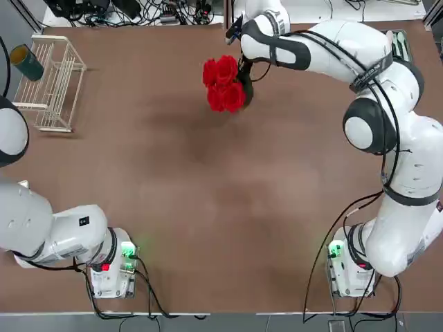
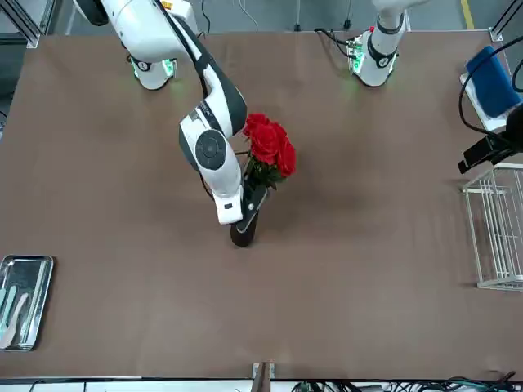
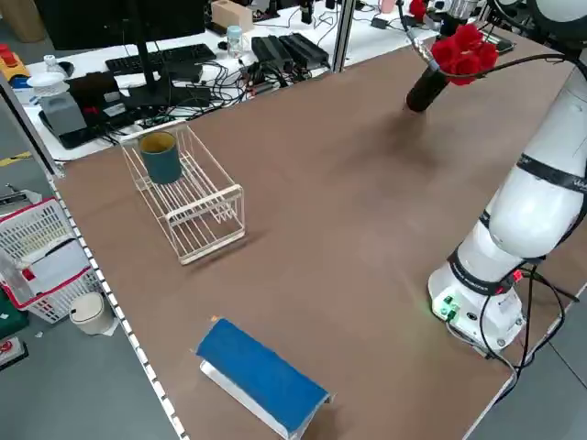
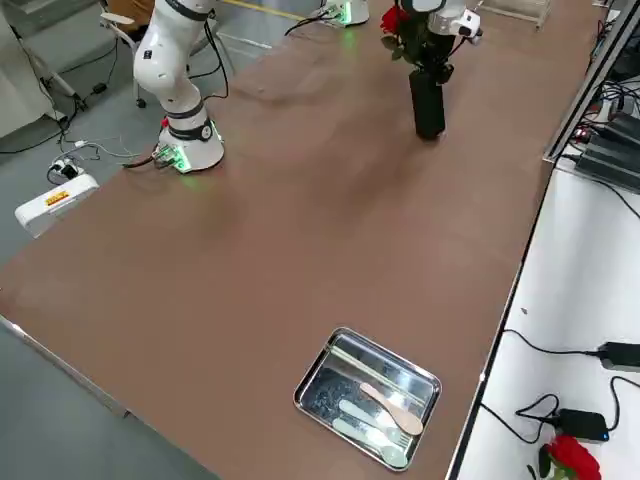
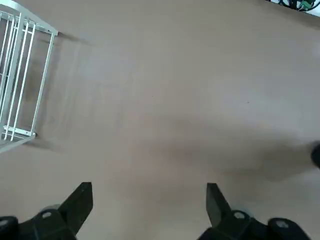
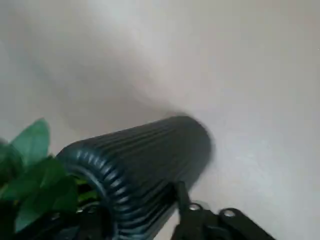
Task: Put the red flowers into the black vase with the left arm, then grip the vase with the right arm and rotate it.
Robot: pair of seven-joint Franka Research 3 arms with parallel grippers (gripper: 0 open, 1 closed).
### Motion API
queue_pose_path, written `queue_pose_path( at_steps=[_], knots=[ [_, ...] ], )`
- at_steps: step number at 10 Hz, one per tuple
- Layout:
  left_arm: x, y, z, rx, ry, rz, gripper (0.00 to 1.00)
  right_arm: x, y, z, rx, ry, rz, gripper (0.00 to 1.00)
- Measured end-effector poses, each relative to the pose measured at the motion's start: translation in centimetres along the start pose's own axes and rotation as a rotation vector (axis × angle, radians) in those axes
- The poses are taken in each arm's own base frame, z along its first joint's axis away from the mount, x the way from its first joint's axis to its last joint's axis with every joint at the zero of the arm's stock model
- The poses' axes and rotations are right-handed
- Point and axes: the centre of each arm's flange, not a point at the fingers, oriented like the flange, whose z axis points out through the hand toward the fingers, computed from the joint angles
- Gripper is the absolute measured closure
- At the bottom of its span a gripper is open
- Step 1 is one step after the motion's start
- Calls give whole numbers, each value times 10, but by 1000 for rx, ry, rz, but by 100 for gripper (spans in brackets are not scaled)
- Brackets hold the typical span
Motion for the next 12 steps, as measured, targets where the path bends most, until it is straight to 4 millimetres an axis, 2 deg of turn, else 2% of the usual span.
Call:
queue_pose_path(
  at_steps=[1, 5, 7, 10, 12],
  knots=[
    [0, 0, 0, 0, 0, 0, 0, 0, 0, 1, 3, -1, 2, 72],
    [0, 0, 0, 0, 0, 0, 0, -2, 4, 3, 44, 6, 33, 73],
    [0, 0, 0, 0, 0, 0, 0, -3, 6, 3, 50, 8, 41, 69],
    [0, 0, 0, 0, 0, 0, 0, -2, 5, 4, 62, 11, 48, 55],
    [0, 0, 0, 0, 0, 0, 0, -2, 5, 4, 66, 12, 51, 48]
  ],
)
